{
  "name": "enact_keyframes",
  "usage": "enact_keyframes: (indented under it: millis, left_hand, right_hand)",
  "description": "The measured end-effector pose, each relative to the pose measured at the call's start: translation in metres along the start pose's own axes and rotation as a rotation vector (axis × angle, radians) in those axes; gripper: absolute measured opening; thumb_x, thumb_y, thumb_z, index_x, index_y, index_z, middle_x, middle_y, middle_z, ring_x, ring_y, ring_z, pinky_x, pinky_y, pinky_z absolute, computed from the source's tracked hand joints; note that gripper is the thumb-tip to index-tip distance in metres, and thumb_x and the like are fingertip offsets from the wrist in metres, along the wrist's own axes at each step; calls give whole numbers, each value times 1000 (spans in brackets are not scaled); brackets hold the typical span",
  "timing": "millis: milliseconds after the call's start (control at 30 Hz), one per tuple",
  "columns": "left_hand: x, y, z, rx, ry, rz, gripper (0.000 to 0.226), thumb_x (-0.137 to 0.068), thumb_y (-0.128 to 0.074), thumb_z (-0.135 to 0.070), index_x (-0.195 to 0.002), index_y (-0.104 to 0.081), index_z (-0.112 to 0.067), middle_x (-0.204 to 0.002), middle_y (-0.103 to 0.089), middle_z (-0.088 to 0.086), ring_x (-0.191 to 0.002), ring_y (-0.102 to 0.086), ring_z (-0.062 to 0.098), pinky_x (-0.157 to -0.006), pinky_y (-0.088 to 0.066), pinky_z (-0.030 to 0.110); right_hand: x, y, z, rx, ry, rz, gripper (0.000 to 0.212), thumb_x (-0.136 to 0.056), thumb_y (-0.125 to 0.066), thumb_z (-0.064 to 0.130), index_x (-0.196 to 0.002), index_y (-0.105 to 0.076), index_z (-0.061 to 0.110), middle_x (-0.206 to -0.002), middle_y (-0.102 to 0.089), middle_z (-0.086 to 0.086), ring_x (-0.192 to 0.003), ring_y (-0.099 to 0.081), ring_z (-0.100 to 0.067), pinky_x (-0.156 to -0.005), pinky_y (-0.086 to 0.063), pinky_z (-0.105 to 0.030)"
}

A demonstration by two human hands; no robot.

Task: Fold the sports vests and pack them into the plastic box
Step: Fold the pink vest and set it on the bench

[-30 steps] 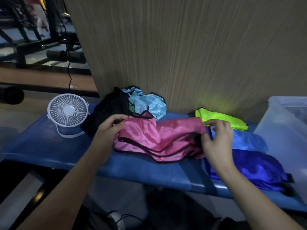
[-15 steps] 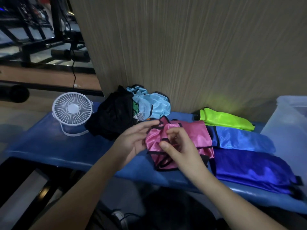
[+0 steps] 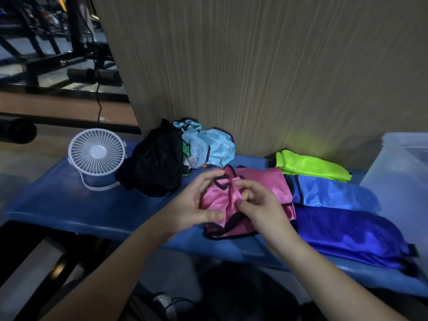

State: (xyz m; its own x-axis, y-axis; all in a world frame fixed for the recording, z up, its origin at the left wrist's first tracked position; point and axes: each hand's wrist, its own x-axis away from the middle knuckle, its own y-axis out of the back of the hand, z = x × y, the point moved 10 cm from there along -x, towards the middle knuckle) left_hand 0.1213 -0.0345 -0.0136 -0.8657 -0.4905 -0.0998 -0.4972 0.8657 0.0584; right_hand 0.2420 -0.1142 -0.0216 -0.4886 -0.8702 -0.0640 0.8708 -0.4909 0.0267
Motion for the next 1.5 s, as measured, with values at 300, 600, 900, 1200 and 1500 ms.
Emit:
enact_keyframes:
  millis: [300, 600, 900, 1200, 1500]
  left_hand:
    - [8, 79, -15, -202, -108, -508, 53, -83, -55, 24, -116, -65, -16, -106, -74, 1, -94, -68, 8, -80, -49, 15]
    - [29, 129, -6, -406, 22, -785, 22, -93, -63, -4, -111, -60, -17, -91, -70, -15, -87, -64, 4, -86, -48, 27]
    - [32, 124, 10, -691, 328, -651, 18, -99, -53, -19, -83, -57, -10, -78, -60, 1, -78, -59, 27, -68, -42, 33]
    - [24, 105, -13, -254, 109, -610, 35, -91, -58, 10, -99, -55, -24, -82, -64, 6, -71, -57, 18, -68, -44, 33]
    - [27, 53, -71, -302, 109, -488, 14, -91, -68, -5, -101, -59, -9, -74, -69, 1, -61, -63, 3, -60, -48, 15]
  right_hand:
    - [2, 50, 23, 34, 13, -110, 39, -83, -49, -9, -79, -78, 16, -73, -66, -8, -66, -48, -22, -61, -32, -33]
    - [5, 109, 27, 21, 37, -300, 15, -73, -57, 16, -67, -71, 14, -70, -61, 0, -75, -46, -18, -78, -32, -37]
    - [0, 103, 18, 57, 29, -270, 43, -74, -56, -23, -78, -50, 19, -72, -47, -4, -68, -38, -18, -57, -29, -35]
    - [6, 81, 40, 165, 100, -150, 55, -88, -49, -17, -108, -64, 32, -84, -65, -1, -65, -39, -18, -55, -31, -29]
    - [27, 47, 88, 255, 226, -21, 36, -90, -56, -9, -103, -69, 23, -90, -70, 3, -79, -58, -8, -70, -42, -21]
